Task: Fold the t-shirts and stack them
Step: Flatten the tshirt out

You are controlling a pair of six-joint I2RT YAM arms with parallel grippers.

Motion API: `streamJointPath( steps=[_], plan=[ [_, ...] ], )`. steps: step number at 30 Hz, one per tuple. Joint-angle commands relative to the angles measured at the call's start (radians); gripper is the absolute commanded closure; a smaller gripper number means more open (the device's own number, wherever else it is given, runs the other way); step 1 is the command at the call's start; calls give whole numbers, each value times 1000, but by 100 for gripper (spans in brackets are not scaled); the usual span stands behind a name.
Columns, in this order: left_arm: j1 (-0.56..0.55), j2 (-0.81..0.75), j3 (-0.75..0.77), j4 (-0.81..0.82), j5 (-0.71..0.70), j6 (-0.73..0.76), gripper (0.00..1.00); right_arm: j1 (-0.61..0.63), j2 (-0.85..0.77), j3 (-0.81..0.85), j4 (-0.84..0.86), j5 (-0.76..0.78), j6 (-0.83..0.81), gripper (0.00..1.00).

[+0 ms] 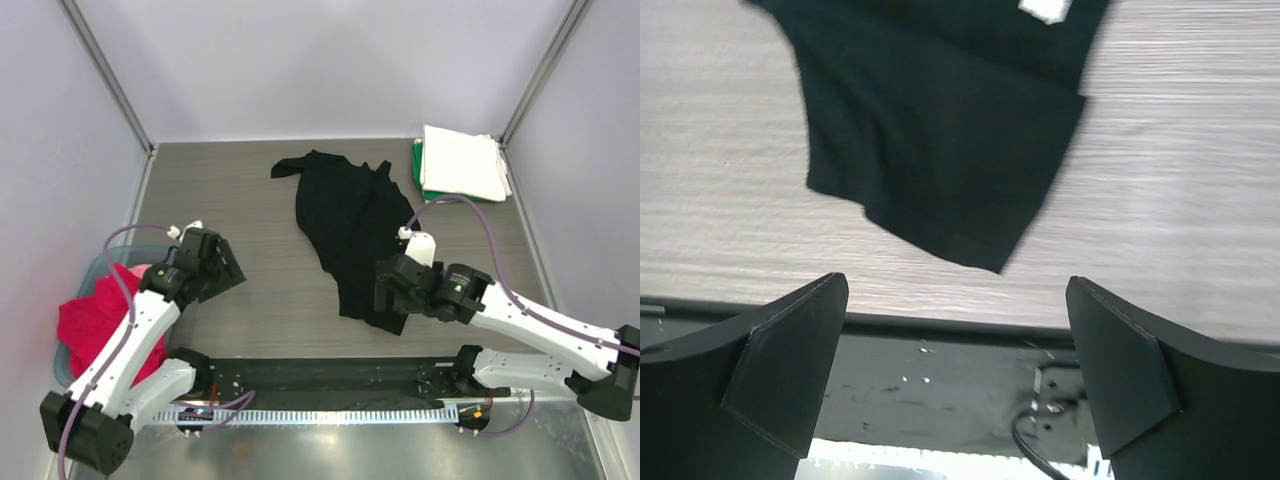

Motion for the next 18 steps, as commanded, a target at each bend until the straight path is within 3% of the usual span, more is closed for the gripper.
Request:
streamJointPath(
  steps=[1,4,5,8,9,10,14,18],
  plan=[
    [-37,46,-48,142,74,-57,30,-10,56,-37,259,-82,-70,3],
    [-39,136,-46,241,89,-78,30,-65,99,-93,339,-119,-99,3],
    [-41,175,-13,287,79,-73,29,-152,97,-116,376,-221,-113,3],
    [-35,346,114,355,51,-18,16,-325,97,-187,497,-395,-151,3],
    [-28,399,157,367,54,23,9,-341,114,-189,510,-445,-162,3],
    [-7,527,258,366,56,57,7,-352,133,-175,513,-450,-186,3],
    [74,840,517,367,146,85,7,-354,147,-164,505,-472,-225,3],
    [137,1122,785,372,232,113,18,-358,122,-192,510,-470,-232,3]
  ],
)
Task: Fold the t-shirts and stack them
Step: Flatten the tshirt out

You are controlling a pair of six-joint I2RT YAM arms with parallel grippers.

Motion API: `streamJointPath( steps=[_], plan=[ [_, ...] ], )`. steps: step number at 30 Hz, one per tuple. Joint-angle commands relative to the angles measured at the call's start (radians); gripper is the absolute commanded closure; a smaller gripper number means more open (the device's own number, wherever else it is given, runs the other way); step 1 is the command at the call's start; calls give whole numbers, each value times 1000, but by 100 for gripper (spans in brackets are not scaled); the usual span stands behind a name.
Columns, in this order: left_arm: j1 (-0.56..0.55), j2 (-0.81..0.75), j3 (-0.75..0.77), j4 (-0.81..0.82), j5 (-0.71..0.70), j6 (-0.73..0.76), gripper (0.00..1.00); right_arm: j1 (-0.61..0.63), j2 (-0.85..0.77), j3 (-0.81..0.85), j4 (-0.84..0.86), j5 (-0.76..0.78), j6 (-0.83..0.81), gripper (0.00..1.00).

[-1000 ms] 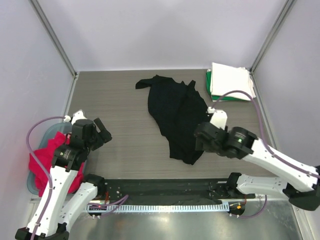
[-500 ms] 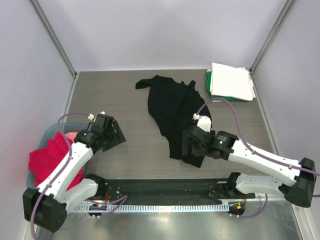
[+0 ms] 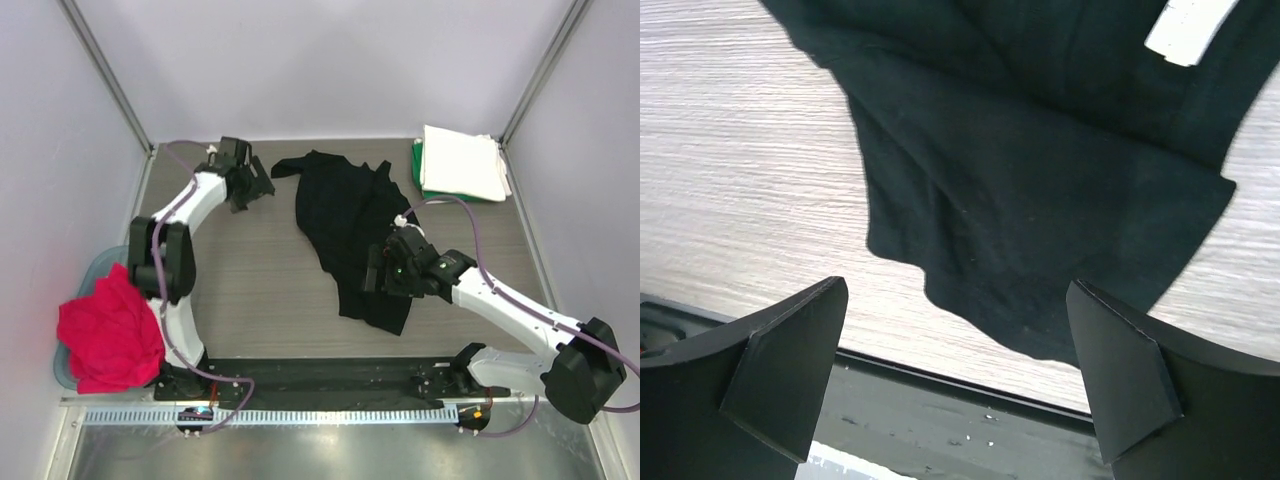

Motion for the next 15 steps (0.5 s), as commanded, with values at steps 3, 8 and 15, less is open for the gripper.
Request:
streamJointPath(
  steps=[3,8,15],
  plan=[
    [77,356,353,10,148,54,23,-6,-30,-19,54,-76,-39,2],
    [93,586,635,2,212,22,25,-9,8,-4,55,-96,-75,2],
    [88,758,766,49,237,-65,34,-10,66,-25,88,-119,-84,2]
  ],
)
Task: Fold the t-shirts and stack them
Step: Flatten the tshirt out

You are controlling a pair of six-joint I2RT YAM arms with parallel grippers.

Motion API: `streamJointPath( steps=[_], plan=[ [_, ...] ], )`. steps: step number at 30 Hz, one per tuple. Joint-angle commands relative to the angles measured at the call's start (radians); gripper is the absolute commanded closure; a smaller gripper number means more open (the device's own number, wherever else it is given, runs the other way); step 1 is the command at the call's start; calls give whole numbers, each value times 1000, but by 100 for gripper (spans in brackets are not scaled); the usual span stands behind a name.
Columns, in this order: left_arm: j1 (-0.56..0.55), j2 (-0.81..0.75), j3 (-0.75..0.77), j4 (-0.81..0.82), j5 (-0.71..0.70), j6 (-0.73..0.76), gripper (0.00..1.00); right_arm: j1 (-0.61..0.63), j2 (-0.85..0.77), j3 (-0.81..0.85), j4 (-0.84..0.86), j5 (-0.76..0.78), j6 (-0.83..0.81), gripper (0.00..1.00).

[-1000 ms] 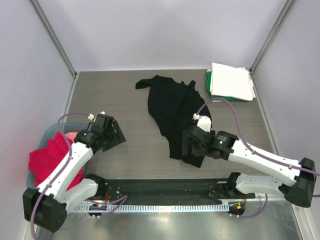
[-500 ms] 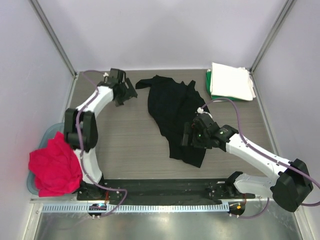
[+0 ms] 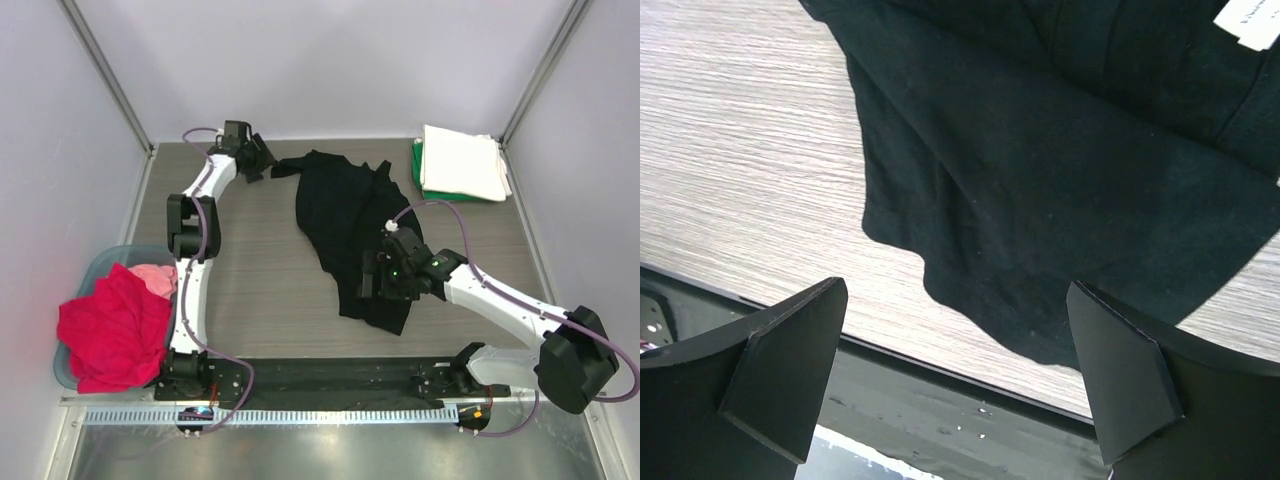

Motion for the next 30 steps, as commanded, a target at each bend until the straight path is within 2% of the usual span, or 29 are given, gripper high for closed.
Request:
streamJointPath(
  steps=[1,5,8,9,11,12,13,17,21,30],
  plan=[
    [-17,80,26,-14,31,-39,35,-4,22,-5,44,-18,-26,2],
    [-43,117,31,1,13,-41,38,-6,57,-10,55,-13,-42,2],
    [-57,151,49,9,22,-71,55,-7,71,-16,61,-23,-43,2],
    [-57,157,52,9,34,-80,67,-7,68,-19,61,-21,-43,2],
    [-63,163,51,12,35,-109,83,-9,50,-29,63,-15,-43,2],
    [-64,154,49,12,33,-117,98,-10,43,-37,63,-17,-43,2],
    [-65,140,38,14,28,-122,100,-19,34,-45,61,-15,-42,2],
    [-63,-28,-23,-8,-28,-111,100,-56,10,-46,61,-4,-36,1],
    [-28,-238,-38,-155,-74,-103,100,-90,28,-16,58,16,-35,1],
    [81,-850,-382,-365,-103,-24,100,-114,30,26,-23,132,-11,1]
  ],
)
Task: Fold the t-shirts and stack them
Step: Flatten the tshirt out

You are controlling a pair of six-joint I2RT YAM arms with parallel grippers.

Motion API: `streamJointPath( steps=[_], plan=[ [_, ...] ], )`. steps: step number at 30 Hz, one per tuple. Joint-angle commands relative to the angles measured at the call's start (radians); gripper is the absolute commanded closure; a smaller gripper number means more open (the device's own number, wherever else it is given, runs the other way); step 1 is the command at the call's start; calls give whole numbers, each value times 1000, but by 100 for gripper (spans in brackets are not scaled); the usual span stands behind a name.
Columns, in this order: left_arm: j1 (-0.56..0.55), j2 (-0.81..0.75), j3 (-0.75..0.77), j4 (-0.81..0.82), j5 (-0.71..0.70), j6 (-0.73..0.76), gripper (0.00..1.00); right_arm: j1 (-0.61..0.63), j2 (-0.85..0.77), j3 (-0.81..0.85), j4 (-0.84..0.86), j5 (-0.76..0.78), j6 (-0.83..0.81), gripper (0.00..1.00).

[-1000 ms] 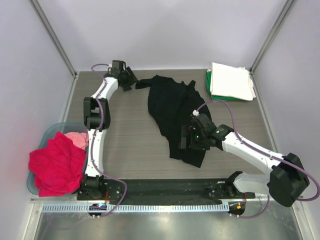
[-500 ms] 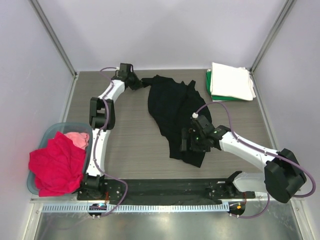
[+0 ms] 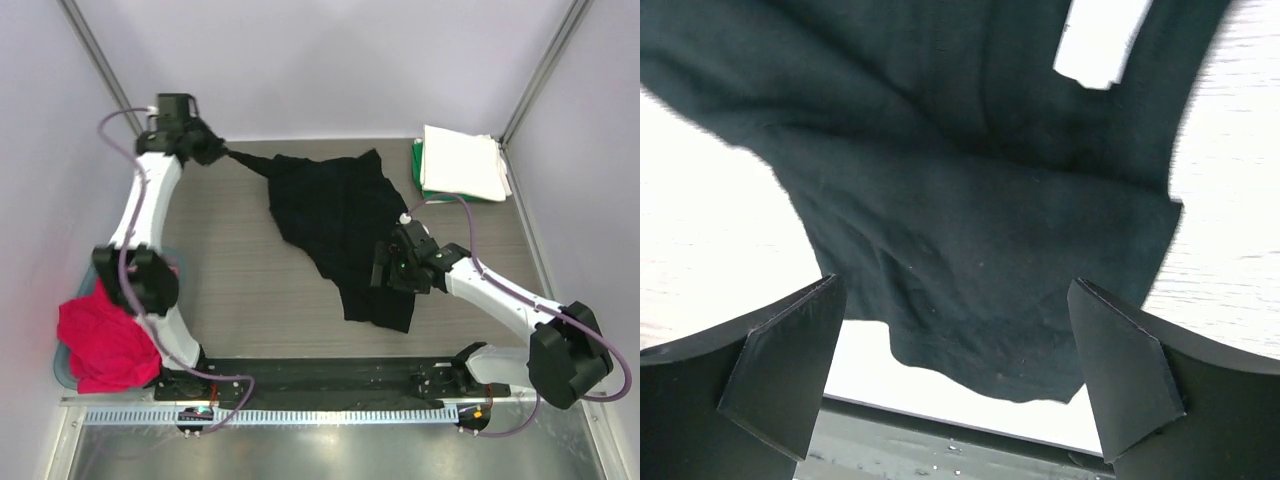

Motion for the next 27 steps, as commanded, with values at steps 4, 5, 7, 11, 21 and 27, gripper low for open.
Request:
streamJointPath(
  steps=[4,5,7,11,21,27],
  plan=[
    [34,-347,-209,-172,-42,107,100,-7,-53,-45,-4,-9,46,1],
    [36,-367,-229,-183,-42,125,100,-5,-65,-63,16,-58,49,1],
    [39,-408,-285,-206,-36,141,100,-7,-82,-111,71,-108,64,2],
    [42,-476,-363,-220,-29,152,100,-4,-120,-155,91,-139,84,2],
    [56,-591,-435,-264,-46,187,100,-5,-70,-155,149,-84,55,2],
    [87,-689,-495,-307,-88,283,100,-27,-26,45,106,7,-9,2]
  ],
)
